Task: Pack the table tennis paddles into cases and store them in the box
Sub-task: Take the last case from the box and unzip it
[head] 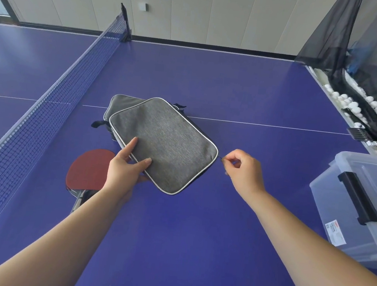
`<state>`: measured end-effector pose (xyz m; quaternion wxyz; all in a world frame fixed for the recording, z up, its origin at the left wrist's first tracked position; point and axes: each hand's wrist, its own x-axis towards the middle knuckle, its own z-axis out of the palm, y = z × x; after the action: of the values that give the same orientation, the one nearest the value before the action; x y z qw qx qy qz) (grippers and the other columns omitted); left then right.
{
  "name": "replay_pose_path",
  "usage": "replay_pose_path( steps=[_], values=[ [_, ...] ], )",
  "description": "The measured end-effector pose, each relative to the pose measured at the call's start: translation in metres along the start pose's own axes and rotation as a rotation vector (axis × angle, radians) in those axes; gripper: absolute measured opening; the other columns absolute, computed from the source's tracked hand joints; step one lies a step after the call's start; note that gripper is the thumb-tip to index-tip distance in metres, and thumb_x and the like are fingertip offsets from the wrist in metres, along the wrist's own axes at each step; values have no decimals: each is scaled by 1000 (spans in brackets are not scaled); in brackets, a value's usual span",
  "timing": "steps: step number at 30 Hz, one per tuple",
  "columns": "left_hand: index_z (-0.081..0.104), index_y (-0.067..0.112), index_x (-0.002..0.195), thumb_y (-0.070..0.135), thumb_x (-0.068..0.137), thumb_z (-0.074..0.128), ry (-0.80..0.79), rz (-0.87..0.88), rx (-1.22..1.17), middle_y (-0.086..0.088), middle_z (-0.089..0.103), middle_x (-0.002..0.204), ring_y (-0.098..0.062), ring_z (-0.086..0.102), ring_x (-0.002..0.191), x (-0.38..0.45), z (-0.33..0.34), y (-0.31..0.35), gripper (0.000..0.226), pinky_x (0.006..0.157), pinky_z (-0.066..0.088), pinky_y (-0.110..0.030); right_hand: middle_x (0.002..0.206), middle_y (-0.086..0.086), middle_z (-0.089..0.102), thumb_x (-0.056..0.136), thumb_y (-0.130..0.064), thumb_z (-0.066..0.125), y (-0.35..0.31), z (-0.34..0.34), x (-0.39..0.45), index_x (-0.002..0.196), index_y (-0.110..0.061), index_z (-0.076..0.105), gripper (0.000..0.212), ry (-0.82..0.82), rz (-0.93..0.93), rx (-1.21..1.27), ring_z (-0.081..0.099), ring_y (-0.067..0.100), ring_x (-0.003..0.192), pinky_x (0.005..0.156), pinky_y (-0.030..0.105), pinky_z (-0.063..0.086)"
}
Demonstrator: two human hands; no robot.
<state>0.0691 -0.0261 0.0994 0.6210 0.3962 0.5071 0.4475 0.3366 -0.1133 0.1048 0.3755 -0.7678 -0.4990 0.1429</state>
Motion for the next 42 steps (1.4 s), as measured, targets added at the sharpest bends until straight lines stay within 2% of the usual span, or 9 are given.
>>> replay_pose_path(
  steps=[5,8,11,14,16,26,34,39,42],
  values=[
    [46,24,145,-4,84,71,101,8,-30,-3,50,106,-12,65,83,-1,11,-4,71,63,61,-34,78,-6,64,90,-18,65,-4,7,-6,78,-21,63,13,-17,1,35,64,16,71,59,30,54],
    [44,24,146,-3,86,69,122,28,-24,-2,55,113,-12,65,88,-3,17,-5,70,61,60,-30,77,-8,63,90,-18,65,-8,10,-9,76,-22,62,14,1,1,38,63,13,70,58,27,51],
    [38,22,150,-1,87,68,154,16,-65,1,55,108,-16,64,98,-5,26,-4,73,64,60,-29,75,-10,61,88,-17,65,-16,19,-20,75,-21,62,14,-44,-57,40,61,11,68,60,29,51],
    [34,20,151,-2,88,68,190,2,-143,-3,48,133,-20,61,112,-4,31,0,74,60,59,-27,75,-11,60,88,-15,66,-25,27,-29,74,-22,62,16,-64,-90,86,60,10,66,62,30,52],
    [35,21,150,-2,88,67,209,6,-156,-4,44,140,-20,60,113,-4,32,1,74,59,59,-26,76,-11,60,88,-15,66,-28,27,-30,74,-21,62,16,-54,-88,108,61,11,67,63,30,52],
    [35,21,150,1,89,67,296,5,-230,3,44,135,-17,58,112,-6,42,6,72,58,58,-23,73,-7,62,86,-13,68,-51,43,-47,71,-18,62,17,-49,-66,250,62,13,63,63,33,53],
    [36,22,149,2,90,66,269,31,-220,0,44,138,-18,57,114,-10,50,4,70,59,57,-22,75,-6,61,84,-14,70,-56,53,-54,71,-20,65,15,-69,-76,274,62,15,63,65,36,53],
    [37,23,148,1,89,66,209,52,-180,-1,44,139,-17,58,111,-8,47,3,69,61,58,-25,78,-3,65,86,-18,71,-52,46,-53,76,-21,70,10,-122,-48,294,63,10,57,61,23,49],
    [38,22,148,0,89,67,161,27,-156,-3,48,132,-19,60,111,-5,41,3,70,62,59,-28,79,-7,65,86,-29,71,-43,41,-48,77,-25,67,11,-44,-49,268,63,13,59,61,25,49]
  ],
)
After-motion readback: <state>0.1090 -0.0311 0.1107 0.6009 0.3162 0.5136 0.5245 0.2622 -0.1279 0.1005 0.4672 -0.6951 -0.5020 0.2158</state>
